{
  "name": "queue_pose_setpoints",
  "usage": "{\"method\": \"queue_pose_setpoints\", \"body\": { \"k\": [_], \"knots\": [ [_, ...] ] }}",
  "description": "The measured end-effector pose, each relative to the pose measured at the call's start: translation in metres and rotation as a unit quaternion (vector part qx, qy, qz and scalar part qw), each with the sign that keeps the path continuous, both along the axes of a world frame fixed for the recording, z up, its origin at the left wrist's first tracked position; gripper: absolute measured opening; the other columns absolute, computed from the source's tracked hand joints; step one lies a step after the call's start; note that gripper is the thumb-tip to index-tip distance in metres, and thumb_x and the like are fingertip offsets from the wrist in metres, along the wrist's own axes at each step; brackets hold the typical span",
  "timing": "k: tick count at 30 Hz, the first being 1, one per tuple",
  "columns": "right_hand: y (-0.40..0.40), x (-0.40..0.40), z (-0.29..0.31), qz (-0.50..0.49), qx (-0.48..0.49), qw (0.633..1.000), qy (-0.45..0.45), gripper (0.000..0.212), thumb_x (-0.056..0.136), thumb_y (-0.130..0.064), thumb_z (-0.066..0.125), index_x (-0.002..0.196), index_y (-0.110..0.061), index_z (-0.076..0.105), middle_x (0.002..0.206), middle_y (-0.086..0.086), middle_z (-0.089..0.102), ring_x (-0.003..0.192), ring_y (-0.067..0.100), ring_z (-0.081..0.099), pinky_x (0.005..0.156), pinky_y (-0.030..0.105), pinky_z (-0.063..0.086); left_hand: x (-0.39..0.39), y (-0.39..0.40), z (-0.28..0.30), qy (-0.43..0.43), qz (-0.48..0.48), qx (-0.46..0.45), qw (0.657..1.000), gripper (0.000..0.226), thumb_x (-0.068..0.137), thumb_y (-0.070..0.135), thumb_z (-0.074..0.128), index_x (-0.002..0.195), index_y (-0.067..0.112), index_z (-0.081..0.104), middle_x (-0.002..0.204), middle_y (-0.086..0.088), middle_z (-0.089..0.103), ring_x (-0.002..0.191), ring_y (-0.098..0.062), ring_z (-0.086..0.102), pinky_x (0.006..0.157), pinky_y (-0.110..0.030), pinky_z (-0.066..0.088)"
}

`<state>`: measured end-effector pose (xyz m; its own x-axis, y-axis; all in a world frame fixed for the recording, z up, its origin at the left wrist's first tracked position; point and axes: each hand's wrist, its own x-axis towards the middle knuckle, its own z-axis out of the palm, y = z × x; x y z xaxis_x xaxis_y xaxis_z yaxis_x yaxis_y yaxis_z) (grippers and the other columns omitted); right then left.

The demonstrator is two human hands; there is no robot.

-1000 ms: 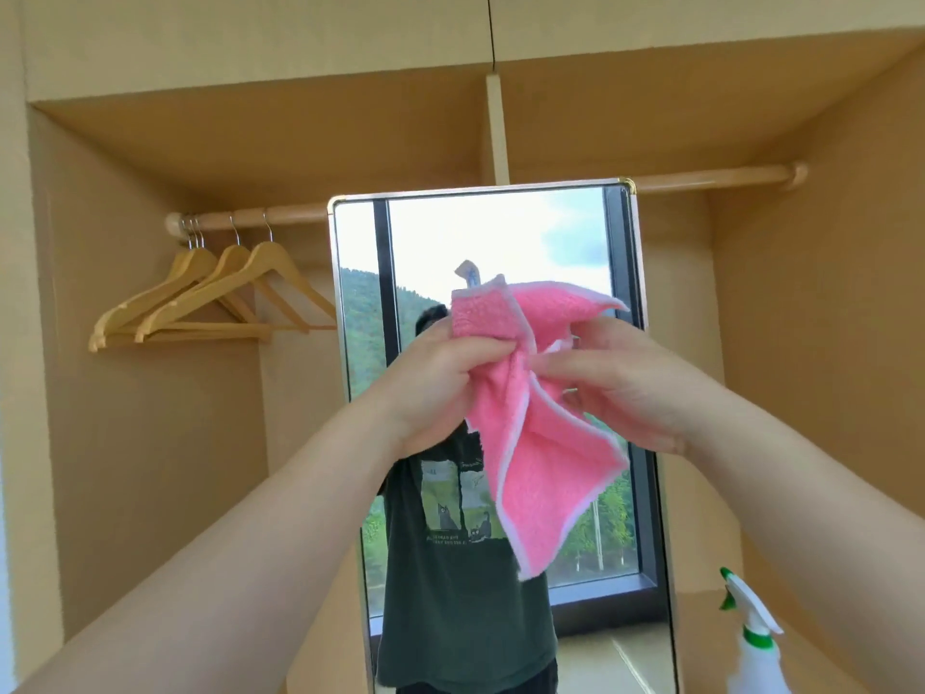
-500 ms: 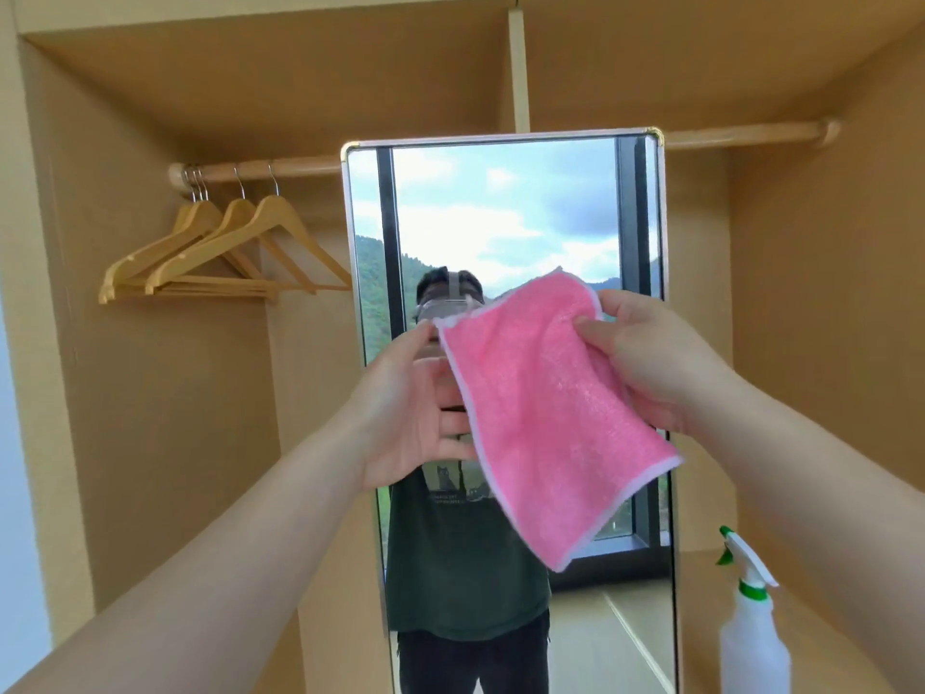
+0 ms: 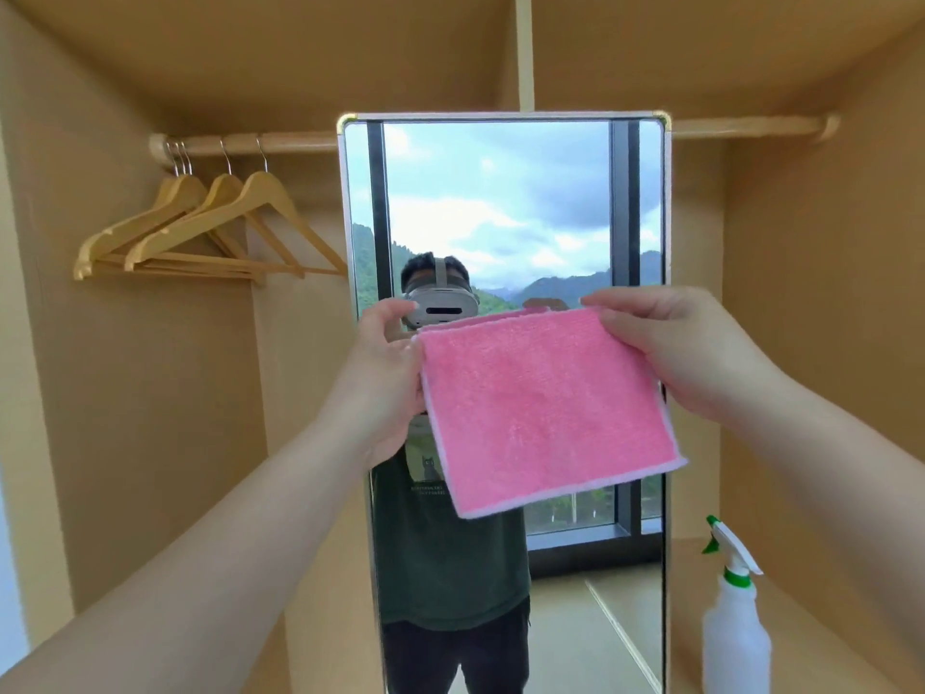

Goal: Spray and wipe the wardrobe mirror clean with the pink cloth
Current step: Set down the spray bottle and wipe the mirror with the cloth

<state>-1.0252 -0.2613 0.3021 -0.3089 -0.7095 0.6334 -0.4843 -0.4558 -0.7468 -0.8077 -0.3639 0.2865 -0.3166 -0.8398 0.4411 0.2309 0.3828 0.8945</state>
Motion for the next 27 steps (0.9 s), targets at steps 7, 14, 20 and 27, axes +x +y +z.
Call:
{"method": "queue_pose_setpoints", "body": {
  "k": [7,14,20,27],
  "knots": [
    [0.005,-0.005,0.000,0.014,0.121,0.990,0.074,0.055,0.077,0.000,0.074,0.127,-0.017,0.061,0.117,-0.004,0.067,0.102,0.015,0.066,0.093,0.035,0.052,0.023,-0.004,0.019,-0.158,-0.067,-0.081,0.982,0.053,0.083,-0.009,0.064,0.132,0.007,0.052,0.121,-0.009,0.064,0.110,-0.025,0.063,0.100,-0.044,0.048],
    [0.005,0.005,-0.002,-0.094,0.087,0.972,0.198,0.040,0.080,-0.015,0.074,0.119,-0.019,0.067,0.106,-0.008,0.069,0.084,0.008,0.068,0.079,0.026,0.056,0.036,-0.013,0.018,-0.243,0.076,-0.168,0.952,0.036,0.078,0.008,0.077,0.110,0.022,0.071,0.117,0.008,0.069,0.109,-0.012,0.064,0.105,-0.039,0.045],
    [0.003,0.002,-0.001,-0.046,0.105,0.985,0.132,0.034,0.080,-0.015,0.073,0.114,-0.016,0.070,0.078,-0.007,0.075,0.070,0.011,0.071,0.069,0.025,0.059,0.038,-0.019,0.014,-0.202,0.085,-0.190,0.957,0.020,0.083,0.010,0.072,0.100,0.019,0.075,0.104,0.003,0.074,0.101,-0.013,0.067,0.101,-0.036,0.048],
    [0.005,0.001,0.002,-0.061,0.148,0.970,0.180,0.043,0.071,-0.021,0.081,0.113,-0.016,0.071,0.086,-0.007,0.075,0.077,0.008,0.070,0.073,0.020,0.054,0.040,-0.016,0.016,-0.280,0.056,-0.215,0.934,0.033,0.071,0.006,0.081,0.099,0.022,0.074,0.099,0.006,0.075,0.094,-0.012,0.070,0.092,-0.033,0.054]
  ]
}}
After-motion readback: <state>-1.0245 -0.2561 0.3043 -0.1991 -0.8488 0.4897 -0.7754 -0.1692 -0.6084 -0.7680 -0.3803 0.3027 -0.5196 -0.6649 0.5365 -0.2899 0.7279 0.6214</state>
